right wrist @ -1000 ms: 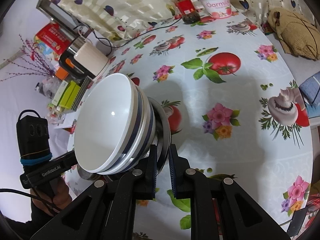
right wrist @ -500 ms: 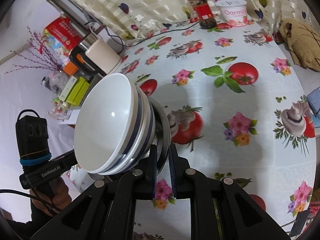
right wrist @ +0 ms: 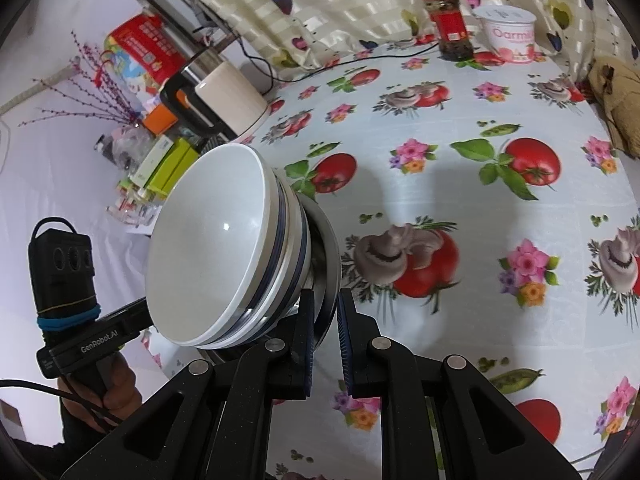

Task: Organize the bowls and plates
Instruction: 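Carry the bowl stack over the beige plate stack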

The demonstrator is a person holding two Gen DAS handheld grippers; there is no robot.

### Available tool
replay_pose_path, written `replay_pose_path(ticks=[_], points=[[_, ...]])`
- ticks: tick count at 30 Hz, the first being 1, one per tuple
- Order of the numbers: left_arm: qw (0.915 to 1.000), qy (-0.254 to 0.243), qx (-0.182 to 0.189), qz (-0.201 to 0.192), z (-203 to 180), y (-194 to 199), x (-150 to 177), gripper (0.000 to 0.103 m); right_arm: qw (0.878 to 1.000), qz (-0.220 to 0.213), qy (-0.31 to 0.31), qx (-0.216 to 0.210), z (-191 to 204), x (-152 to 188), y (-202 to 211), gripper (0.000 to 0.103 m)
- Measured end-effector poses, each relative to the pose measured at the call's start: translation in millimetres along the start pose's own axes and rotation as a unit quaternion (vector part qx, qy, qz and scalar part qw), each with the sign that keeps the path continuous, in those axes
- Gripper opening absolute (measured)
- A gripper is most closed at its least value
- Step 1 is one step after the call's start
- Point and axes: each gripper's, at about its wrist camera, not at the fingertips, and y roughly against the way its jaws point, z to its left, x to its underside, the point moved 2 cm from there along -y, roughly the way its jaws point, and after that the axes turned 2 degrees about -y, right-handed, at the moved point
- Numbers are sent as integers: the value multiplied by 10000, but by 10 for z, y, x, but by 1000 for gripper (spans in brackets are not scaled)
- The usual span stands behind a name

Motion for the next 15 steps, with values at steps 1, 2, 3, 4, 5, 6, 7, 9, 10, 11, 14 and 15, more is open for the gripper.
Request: replay_pose_path(ticks=[1, 2, 3, 4, 5, 6, 7, 9, 10, 11, 14, 15], points=[[10000, 16, -13, -9, 19, 14, 6, 10, 10000, 18, 20, -14, 24, -4, -20, 13], [10000, 32, -31, -21, 42, 31, 10, 10, 10000, 35, 36, -25, 42, -10, -37, 13], [10000, 51, -47, -32, 64, 47, 12, 10, 10000, 50, 53, -34, 62, -14, -54, 13], [10000, 64, -61, -41, 81, 58, 16, 10, 9999, 67, 74, -44, 85, -19, -75, 13], [9999, 83, -76, -55, 105, 73, 20, 10, 9999, 78, 89, -53, 105, -21, -92, 13], [9999, 105, -89, -66, 130, 87, 25, 10, 9999, 91, 106, -62, 124, -25, -108, 13], [9998, 122, -100, -74, 150, 95, 28, 10, 9998, 108, 123, -74, 145, -30, -128, 13], [9997, 167, -132, -89, 201, 113, 43, 10, 9998, 138, 152, -85, 184, -35, -166, 13], [9997, 186, -144, -94, 220, 125, 57, 10, 9997, 158, 170, -93, 205, -36, -188, 13], [9996, 210, -160, -100, 246, 136, 67, 10, 9996, 175, 185, -98, 220, -33, -207, 13], [9993, 282, -201, -120, 320, 170, 95, 10, 9994, 238, 228, -112, 272, -36, -266, 13], [9992, 307, -219, -126, 350, 182, 105, 10, 9993, 263, 248, -116, 294, -34, -292, 13]])
